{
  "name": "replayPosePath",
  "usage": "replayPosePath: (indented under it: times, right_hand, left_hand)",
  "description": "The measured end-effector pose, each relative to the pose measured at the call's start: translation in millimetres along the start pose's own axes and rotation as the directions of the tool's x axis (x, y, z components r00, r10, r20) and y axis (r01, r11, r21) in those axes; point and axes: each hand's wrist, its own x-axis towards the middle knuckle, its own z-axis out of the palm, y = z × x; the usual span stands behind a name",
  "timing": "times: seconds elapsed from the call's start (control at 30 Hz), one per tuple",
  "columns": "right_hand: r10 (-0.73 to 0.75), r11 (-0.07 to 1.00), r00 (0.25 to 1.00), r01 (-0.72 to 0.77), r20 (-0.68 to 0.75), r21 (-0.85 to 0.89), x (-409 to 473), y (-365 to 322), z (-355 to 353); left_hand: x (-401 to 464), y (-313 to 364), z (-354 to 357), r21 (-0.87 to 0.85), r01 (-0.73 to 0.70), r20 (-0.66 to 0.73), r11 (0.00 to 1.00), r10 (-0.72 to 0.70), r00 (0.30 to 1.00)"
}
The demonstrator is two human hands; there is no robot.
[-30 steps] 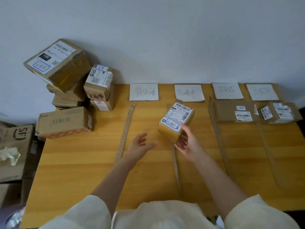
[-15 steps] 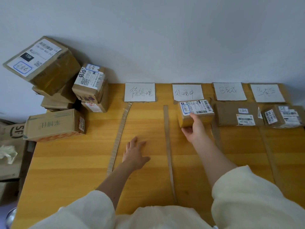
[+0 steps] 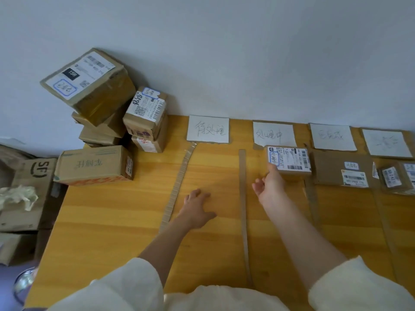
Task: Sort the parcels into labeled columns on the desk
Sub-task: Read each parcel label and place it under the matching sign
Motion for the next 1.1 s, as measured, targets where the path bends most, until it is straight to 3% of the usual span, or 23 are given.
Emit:
replayPosePath:
  times: [0.07, 0.17, 0.37, 0.5, 0.63, 0.83, 1.1]
  right_hand:
    - [-0.020, 0.996, 0.995, 0.029, 0.096, -0.087, -16, 10, 18]
    - [-0.026, 0.978, 0.962, 0.080, 0.272, -0.191, -41, 20, 53]
    - [-0.051, 0.875, 0.815, 0.316, 0.577, -0.368, -102, 29, 138]
    - [-0.106, 0.773, 0.715, 0.496, 0.691, -0.395, -143, 26, 191]
    - [-0.138, 0.708, 0.671, 0.581, 0.729, -0.401, -171, 16, 236]
    - [-0.156, 0.646, 0.615, 0.656, 0.773, -0.391, -189, 6, 282]
    - [-0.173, 0.593, 0.627, 0.682, 0.760, -0.428, -189, 8, 303]
  left_hand:
    - [1, -4, -11, -0.159, -0.005, -0.067, 0.987, -0.006, 0.998]
    - [-5, -15, -34, -0.332, -0.042, -0.280, 0.942, -0.056, 0.958]
    - [-30, -60, -100, -0.514, -0.156, -0.624, 0.843, -0.243, 0.742]
    - [-49, -88, -151, -0.611, -0.208, -0.697, 0.764, -0.395, 0.598]
    - [-57, -108, -201, -0.631, -0.285, -0.743, 0.721, -0.456, 0.490]
    - [-58, -116, -259, -0.670, -0.404, -0.732, 0.623, -0.464, 0.498]
    - [-48, -118, -294, -0.705, -0.439, -0.693, 0.556, -0.410, 0.593]
